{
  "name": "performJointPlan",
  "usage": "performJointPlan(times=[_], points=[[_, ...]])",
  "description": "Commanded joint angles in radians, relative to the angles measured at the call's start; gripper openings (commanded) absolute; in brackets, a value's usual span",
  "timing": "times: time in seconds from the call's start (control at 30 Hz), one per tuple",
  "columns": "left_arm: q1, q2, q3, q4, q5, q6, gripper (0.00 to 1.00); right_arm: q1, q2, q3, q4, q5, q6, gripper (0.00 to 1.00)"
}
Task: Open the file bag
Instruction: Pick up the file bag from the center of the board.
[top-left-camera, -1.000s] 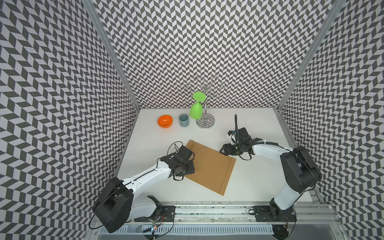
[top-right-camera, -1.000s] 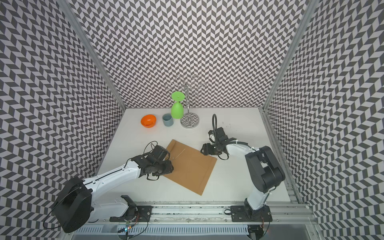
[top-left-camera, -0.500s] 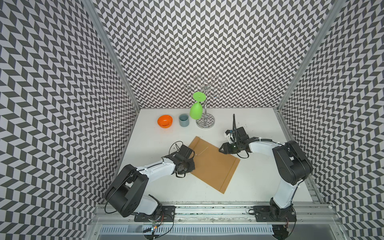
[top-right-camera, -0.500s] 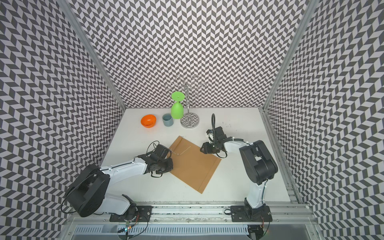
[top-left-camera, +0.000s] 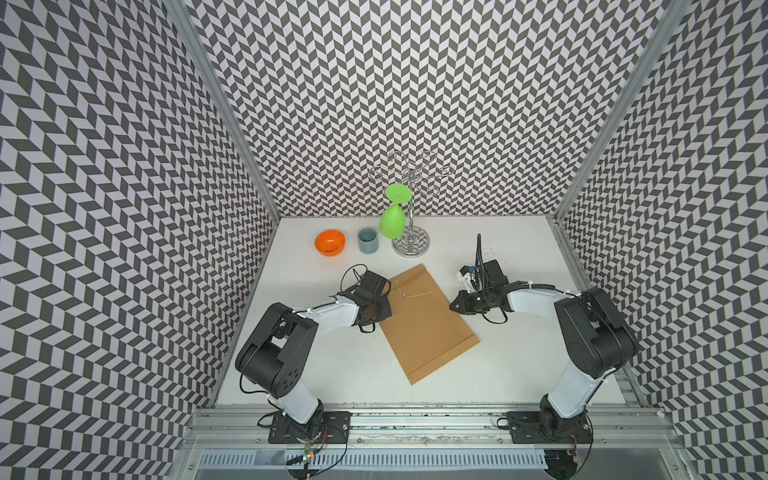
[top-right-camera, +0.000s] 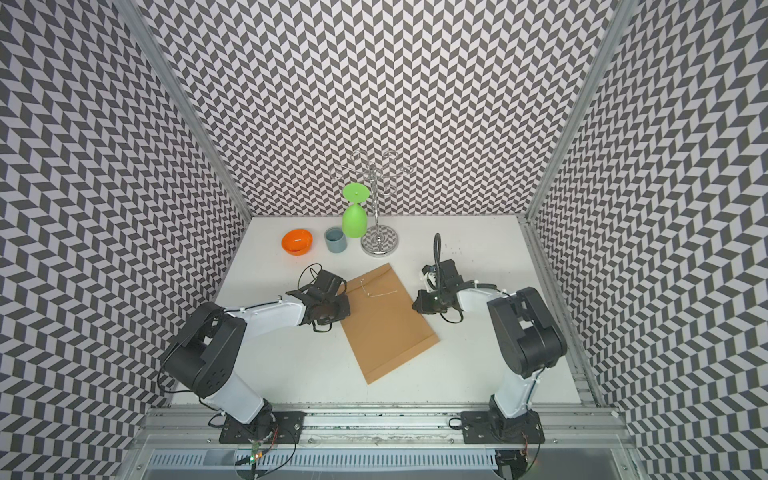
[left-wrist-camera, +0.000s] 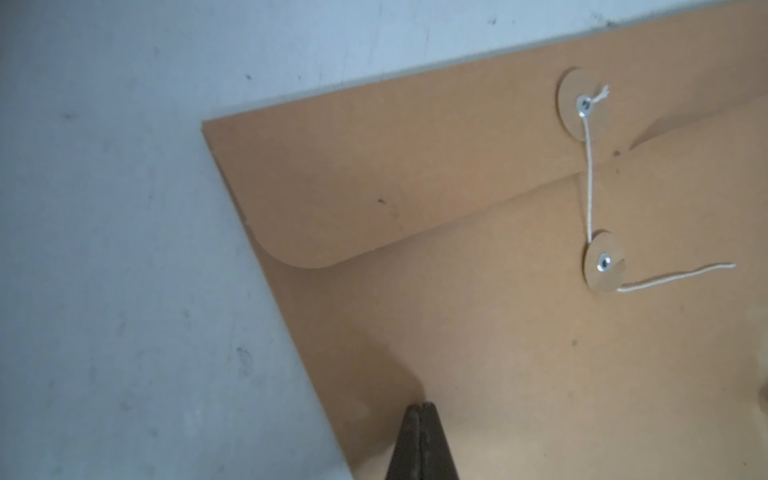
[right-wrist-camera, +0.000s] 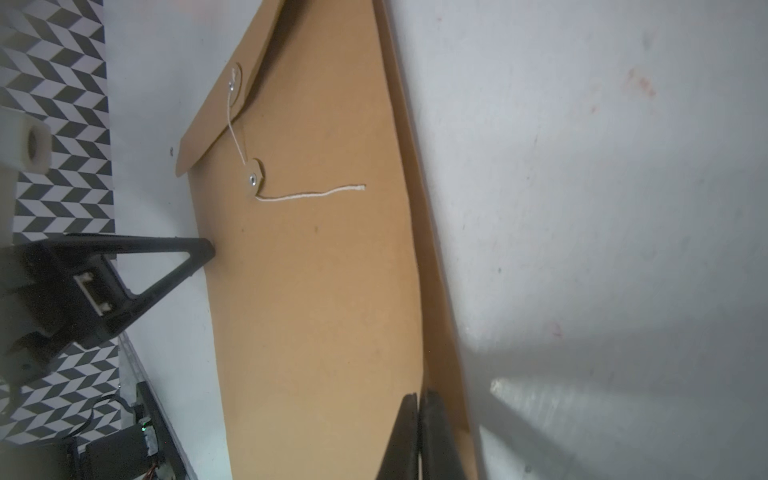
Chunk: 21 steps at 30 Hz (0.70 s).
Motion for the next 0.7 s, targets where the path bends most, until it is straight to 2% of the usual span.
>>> performJointPlan(times=[0.0,0.1,0.23,0.33,0.4,0.5,0.67], points=[[-0.003,0.076,-0.037,-0.034,0.010,0.015,0.04,0.014,-0.035,0.003,0.048,-0.091,0.009,0.00],[0.001,0.070,-0.027,-0.045,0.028,0.022,0.12,0.014,-0.054,0.004,0.043,-0.091,0.012,0.00],[-0.002,-0.034,0.064,-0.142,0.039,0.027,0.41,0.014,-0.123,0.006,0.015,-0.054,0.013,0.00],[-0.030,-0.126,0.207,-0.233,0.020,0.037,0.63,0.019,-0.204,0.011,-0.008,-0.008,0.014,0.00],[-0.060,-0.143,0.321,-0.268,0.021,0.047,0.72,0.028,-0.260,0.018,-0.027,0.035,0.017,0.00],[-0.105,-0.092,0.467,-0.301,0.055,0.042,0.78,0.048,-0.314,0.029,-0.052,0.097,0.025,0.00],[-0.163,0.071,0.679,-0.364,0.090,0.013,0.76,0.088,-0.369,0.031,-0.082,0.190,0.048,0.00]])
